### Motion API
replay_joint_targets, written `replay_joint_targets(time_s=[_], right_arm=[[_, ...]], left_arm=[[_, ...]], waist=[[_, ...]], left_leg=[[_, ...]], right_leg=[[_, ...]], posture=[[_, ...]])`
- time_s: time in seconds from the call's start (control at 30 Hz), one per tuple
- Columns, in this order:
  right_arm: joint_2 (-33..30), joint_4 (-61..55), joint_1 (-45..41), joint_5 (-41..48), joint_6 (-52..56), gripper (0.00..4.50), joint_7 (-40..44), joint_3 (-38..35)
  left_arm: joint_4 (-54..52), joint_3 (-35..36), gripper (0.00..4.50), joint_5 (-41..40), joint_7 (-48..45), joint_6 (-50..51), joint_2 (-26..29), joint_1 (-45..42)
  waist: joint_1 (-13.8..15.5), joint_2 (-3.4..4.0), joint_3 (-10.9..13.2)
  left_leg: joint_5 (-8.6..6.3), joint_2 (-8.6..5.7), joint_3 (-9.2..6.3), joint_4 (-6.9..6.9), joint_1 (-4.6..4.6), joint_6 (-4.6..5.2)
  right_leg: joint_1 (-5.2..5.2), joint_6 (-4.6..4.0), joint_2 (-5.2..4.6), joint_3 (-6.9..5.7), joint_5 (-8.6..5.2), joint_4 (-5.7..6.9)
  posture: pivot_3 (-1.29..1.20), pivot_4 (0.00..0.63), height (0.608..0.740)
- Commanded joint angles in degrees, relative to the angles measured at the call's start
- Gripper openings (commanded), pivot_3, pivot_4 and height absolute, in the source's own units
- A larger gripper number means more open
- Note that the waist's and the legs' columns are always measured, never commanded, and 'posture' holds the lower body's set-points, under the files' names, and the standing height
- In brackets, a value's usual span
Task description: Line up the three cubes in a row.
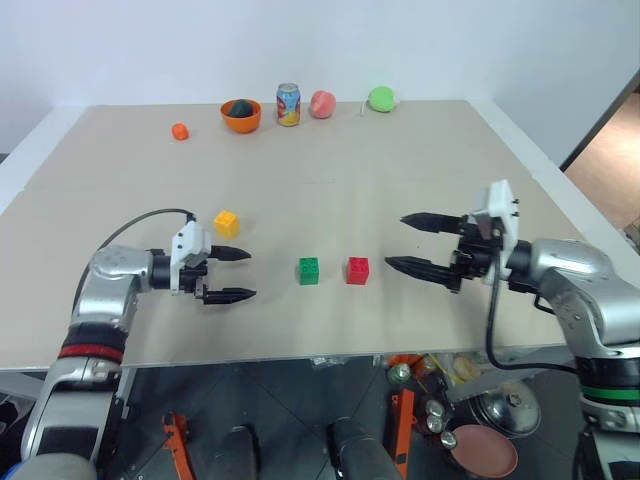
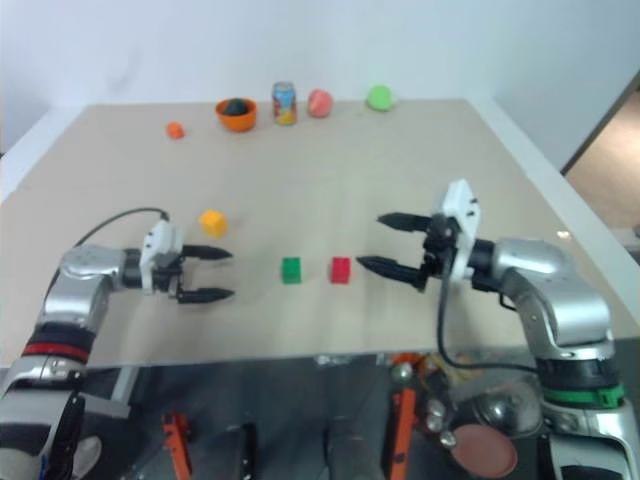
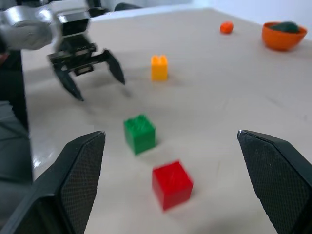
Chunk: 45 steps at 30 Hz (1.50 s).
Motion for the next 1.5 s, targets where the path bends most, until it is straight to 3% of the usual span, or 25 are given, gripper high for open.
replay_joint_targets(time_s=[0.03,0.2,0.37,0.6,1.0,1.4,1.5], right_arm=[[2.8,0.3,-3.0,-1.1,-1.4,4.50,-0.7,1.9],[4.9,2.8,-5.5,-2.6,-2.7,4.50,-0.3,3.6],[5.8,4.1,-6.9,-3.1,-3.4,4.50,0.3,3.9],[6.4,3.8,-6.7,-3.3,-3.6,4.50,0.4,3.9],[5.7,0.3,-3.9,-3.2,-3.2,4.50,-0.3,3.3],[5.0,-2.0,-2.8,-2.3,-1.9,4.50,-1.8,1.9],[4.9,-2.2,-2.8,-2.2,-1.8,4.50,-2.1,1.7]], left_arm=[[-11.0,7.9,4.24,-4.0,14.0,5.6,-1.2,6.9],[-13.5,11.9,4.24,-3.3,27.1,6.8,-2.4,11.5],[-12.5,10.9,4.24,-2.0,33.8,7.1,-2.9,11.9],[-6.8,7.0,4.24,-1.9,35.1,6.7,-4.7,5.9],[16.5,3.8,4.24,2.1,37.0,0.8,-6.6,-9.3],[34.4,2.1,4.24,6.0,37.1,-6.3,-8.4,-18.7],[36.6,2.1,3.46,6.3,36.9,-7.0,-8.8,-19.6]], waist=[[-0.1,0.00,0.0],[0.4,0.00,0.0],[0.4,-0.01,0.0],[0.4,-0.01,0.0],[0.2,-0.02,0.0],[0.3,-0.03,0.0],[0.2,-0.03,0.0]], left_leg=[[0.00,0.03,0.04,0.00,0.03,0.00],[0.01,0.02,0.02,0.04,0.02,0.01],[0.02,0.02,0.05,0.09,0.02,0.00],[0.02,0.02,0.04,0.06,0.00,0.00],[0.02,0.01,0.03,0.04,-0.02,-0.01],[0.02,0.00,0.02,0.00,-0.03,-0.01],[0.03,-0.01,0.02,0.00,-0.03,-0.01]], right_leg=[[0.01,0.00,-0.01,0.01,0.00,0.00],[0.04,-0.04,0.00,-0.03,0.02,0.00],[0.05,-0.07,-0.02,-0.03,0.04,-0.01],[0.03,-0.07,0.00,-0.05,0.04,-0.01],[0.01,0.18,0.02,-0.05,0.17,-0.02],[-0.01,0.20,0.02,-0.05,0.17,-0.02],[0.00,0.22,0.02,-0.05,0.17,-0.02]], posture=[[0.00,0.150,0.740],[0.00,0.150,0.740],[0.00,0.150,0.740],[0.00,0.150,0.740],[0.00,0.150,0.740],[0.00,0.150,0.740],[0.00,0.150,0.740]])
